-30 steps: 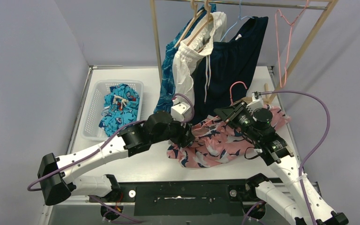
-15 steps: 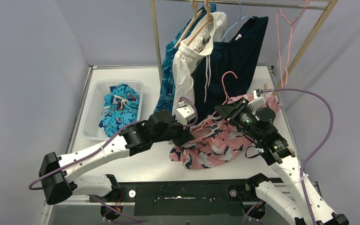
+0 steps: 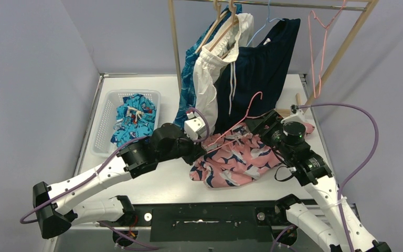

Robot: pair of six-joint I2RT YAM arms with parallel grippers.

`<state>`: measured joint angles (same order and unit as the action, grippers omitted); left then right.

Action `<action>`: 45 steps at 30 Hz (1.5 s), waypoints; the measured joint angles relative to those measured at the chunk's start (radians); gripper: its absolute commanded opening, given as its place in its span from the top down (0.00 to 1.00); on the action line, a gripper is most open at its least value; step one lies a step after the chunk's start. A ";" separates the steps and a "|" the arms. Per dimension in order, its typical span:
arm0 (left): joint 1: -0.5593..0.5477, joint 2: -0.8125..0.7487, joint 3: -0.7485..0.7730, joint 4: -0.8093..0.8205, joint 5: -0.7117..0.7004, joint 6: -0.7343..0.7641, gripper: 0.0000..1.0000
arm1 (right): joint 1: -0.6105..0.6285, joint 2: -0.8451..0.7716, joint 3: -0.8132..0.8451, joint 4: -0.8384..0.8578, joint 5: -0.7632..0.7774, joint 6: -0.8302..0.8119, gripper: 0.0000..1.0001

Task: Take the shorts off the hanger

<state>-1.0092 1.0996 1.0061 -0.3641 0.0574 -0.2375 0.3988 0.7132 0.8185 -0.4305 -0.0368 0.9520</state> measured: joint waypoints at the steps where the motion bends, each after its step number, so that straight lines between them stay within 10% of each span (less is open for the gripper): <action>1: 0.000 -0.006 0.000 -0.005 0.000 0.001 1.00 | 0.000 0.009 0.000 -0.011 0.007 -0.002 0.29; 15: -0.005 -0.018 0.000 -0.039 -0.010 -0.005 1.00 | -0.018 0.166 -0.129 -0.035 0.222 -0.078 0.33; 24: -0.023 -0.023 -0.003 -0.038 -0.023 -0.036 1.00 | -0.218 0.498 -0.128 0.124 0.113 -0.134 0.81; 45: -0.031 -0.205 0.209 -0.295 -0.014 -0.068 1.00 | -0.331 0.260 -0.352 0.064 0.108 -0.101 0.83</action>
<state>-1.0401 0.8944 1.2156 -0.6590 0.0437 -0.3054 0.0677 0.9730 0.4660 -0.3660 0.0708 0.8509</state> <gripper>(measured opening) 0.040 0.121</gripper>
